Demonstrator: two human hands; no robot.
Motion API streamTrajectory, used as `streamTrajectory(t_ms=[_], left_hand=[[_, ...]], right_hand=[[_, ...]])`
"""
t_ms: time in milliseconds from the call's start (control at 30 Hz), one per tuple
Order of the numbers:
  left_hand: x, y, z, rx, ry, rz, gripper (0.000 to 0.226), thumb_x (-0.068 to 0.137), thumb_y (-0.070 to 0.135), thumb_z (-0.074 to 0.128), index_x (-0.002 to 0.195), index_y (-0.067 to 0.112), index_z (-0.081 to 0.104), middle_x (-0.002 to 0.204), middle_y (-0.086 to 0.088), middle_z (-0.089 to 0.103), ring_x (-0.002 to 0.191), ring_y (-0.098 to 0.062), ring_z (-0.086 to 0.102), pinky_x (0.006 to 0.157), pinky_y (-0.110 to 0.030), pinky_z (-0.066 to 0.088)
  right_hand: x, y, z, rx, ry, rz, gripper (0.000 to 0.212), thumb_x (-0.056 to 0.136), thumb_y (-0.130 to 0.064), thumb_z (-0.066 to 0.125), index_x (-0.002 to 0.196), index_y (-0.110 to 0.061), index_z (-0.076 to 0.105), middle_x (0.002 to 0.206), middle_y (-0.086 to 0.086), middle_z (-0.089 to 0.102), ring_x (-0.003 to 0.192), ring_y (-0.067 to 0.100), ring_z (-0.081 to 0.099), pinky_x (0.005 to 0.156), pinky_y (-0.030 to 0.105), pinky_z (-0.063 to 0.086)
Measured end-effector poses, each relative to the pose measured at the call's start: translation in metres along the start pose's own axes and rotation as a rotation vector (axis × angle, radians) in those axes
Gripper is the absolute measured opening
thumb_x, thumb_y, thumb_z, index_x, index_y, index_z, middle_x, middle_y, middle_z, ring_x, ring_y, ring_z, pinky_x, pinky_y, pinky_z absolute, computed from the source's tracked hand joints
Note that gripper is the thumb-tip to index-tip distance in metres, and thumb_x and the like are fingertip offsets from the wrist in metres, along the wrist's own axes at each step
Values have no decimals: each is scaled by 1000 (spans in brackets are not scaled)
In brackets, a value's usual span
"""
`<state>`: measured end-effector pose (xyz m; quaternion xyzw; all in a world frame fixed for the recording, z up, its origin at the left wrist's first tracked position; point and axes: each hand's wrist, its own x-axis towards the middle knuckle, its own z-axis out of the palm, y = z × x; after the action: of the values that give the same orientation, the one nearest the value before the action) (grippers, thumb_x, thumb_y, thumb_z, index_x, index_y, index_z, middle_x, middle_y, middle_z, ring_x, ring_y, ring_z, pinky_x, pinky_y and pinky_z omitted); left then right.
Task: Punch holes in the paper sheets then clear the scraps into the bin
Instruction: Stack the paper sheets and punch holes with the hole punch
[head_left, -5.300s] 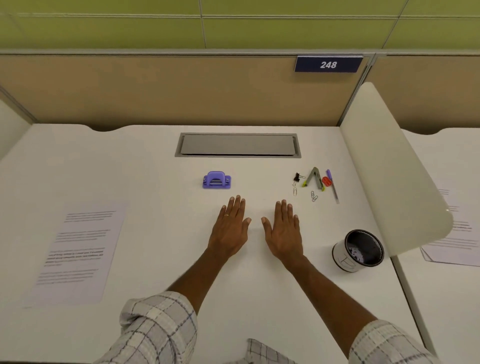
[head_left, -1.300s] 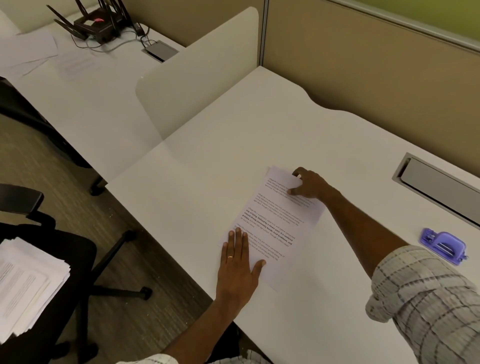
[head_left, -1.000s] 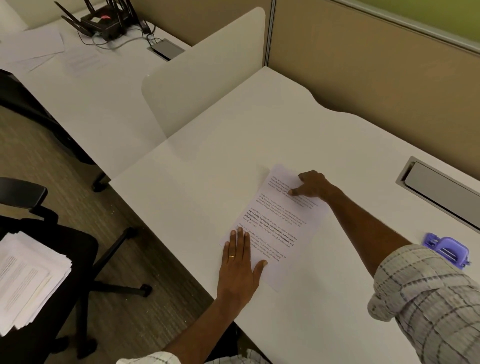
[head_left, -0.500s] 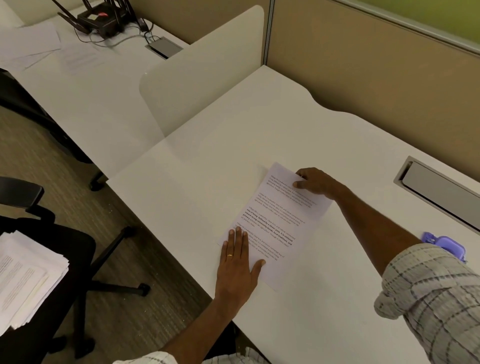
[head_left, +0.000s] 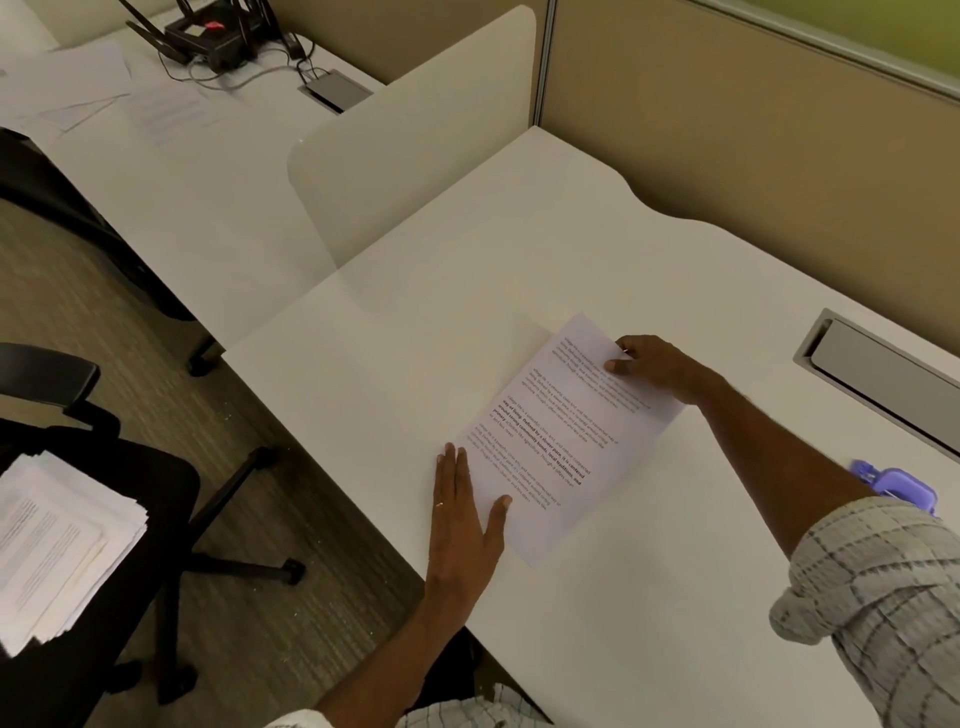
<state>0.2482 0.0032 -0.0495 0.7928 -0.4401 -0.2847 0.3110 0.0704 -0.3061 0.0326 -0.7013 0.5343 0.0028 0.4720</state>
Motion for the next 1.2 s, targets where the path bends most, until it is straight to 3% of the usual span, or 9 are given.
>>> streamTrajectory(t_ms=[100,200,367,500,567,700,900,1100,1200], left_hand=[[-6,8,-5,-206,59,-128,84,100,49,52,164,25,4,171,9,10,156,-6,11,129,-37,18],[-4,19,-11,-379,101,-242,75,100,37,60,162,22,21,164,-2,33,146,-17,40,117,-35,40],[4,37,-17,-530,130,-372,68,102,33,58,159,18,26,158,-9,41,141,-25,49,110,-39,50],[9,43,-20,-592,107,-428,62,103,36,55,157,16,30,146,-5,53,117,-13,60,76,-10,54],[11,46,-20,-635,73,-428,54,104,35,55,152,17,38,136,-1,60,102,-6,64,67,-10,55],[11,52,-17,-628,-2,-376,34,106,24,54,139,16,51,131,-5,65,114,-20,66,91,-30,58],[12,56,-11,-589,-81,-353,29,108,15,45,136,12,55,129,-8,65,118,-24,64,101,-40,56],[20,61,-7,-633,-187,-329,17,107,16,49,115,25,60,120,-2,70,102,-12,67,75,-21,55],[31,65,-7,-655,-312,-377,17,104,14,55,113,21,68,116,-6,74,108,-26,70,89,-43,61]], right_hand=[[-5,8,-2,56,2,35,26,96,-28,67,111,-8,68,114,14,72,105,37,68,95,49,52],[-10,17,-3,123,1,64,18,94,-32,69,101,-15,70,113,12,74,102,32,70,97,48,54],[-19,24,-7,234,-18,111,25,94,-30,69,110,-9,70,112,12,75,106,37,71,101,56,52],[-31,27,-13,302,-24,127,31,94,-26,70,116,-3,68,115,16,74,109,40,69,102,57,51],[-37,30,-16,336,-12,143,33,94,-25,69,118,-1,66,115,17,73,111,42,68,103,58,50],[-52,37,-18,353,18,164,36,93,-27,71,117,-1,66,114,16,74,110,41,68,102,57,51],[-82,58,-20,396,54,148,34,90,-29,73,114,-6,69,113,15,74,107,42,69,98,56,53],[-116,83,-20,481,89,165,35,97,-24,65,127,-7,62,121,14,70,103,29,68,85,42,55],[-137,100,-22,508,129,219,31,97,-16,64,126,-4,62,119,15,70,103,29,68,84,41,55]])
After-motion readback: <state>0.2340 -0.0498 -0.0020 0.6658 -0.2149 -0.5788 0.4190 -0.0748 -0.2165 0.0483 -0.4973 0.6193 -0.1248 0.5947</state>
